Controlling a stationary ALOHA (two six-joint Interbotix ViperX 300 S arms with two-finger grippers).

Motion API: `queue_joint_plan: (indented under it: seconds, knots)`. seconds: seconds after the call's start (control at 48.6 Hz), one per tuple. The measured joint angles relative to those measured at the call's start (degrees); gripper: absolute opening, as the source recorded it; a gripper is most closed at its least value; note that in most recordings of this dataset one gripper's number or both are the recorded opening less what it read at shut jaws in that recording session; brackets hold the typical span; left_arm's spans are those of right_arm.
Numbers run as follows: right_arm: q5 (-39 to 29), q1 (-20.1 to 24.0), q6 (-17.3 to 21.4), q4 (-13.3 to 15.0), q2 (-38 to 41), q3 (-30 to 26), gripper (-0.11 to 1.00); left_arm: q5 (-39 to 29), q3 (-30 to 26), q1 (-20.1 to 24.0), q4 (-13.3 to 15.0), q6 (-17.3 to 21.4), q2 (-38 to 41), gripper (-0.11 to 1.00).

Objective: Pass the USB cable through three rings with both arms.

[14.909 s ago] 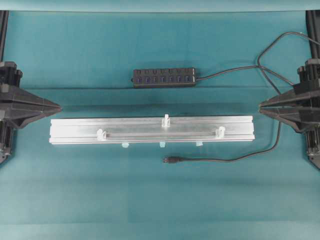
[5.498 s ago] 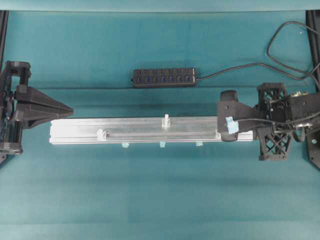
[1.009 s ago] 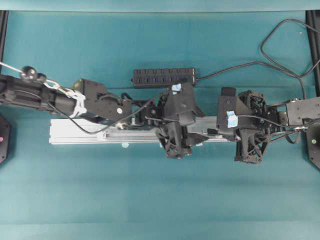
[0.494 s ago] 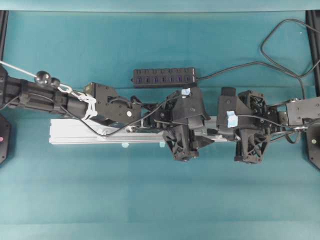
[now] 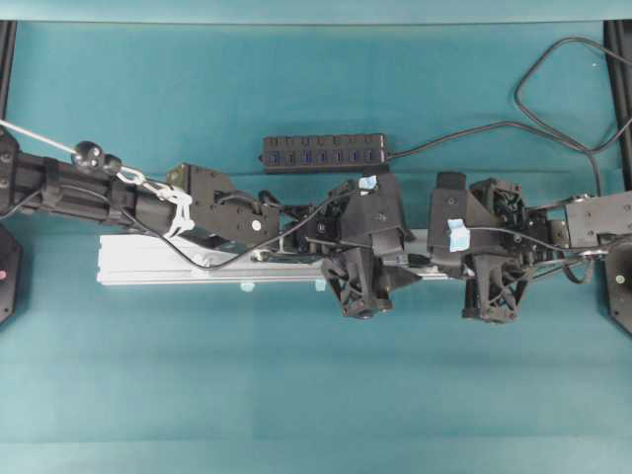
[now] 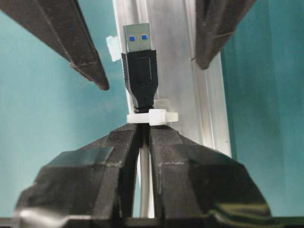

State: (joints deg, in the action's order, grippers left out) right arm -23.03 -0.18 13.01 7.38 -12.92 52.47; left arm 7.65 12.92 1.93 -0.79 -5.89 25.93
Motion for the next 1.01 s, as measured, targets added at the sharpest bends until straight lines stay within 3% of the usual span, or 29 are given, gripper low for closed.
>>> queue_joint_plan:
  seconds: [0.165,1.009]
  knots:
    - [0.00,-0.26,0.00,0.09,0.00,0.00,-0.05,0.00,0.00,-0.18,0.00,0.00,0.00,0.22]
    - [0.00,0.00,0.00,0.09,0.00,0.00,-0.05,-0.09,-0.35,-0.35,-0.09,1.85,0.00,0.21]
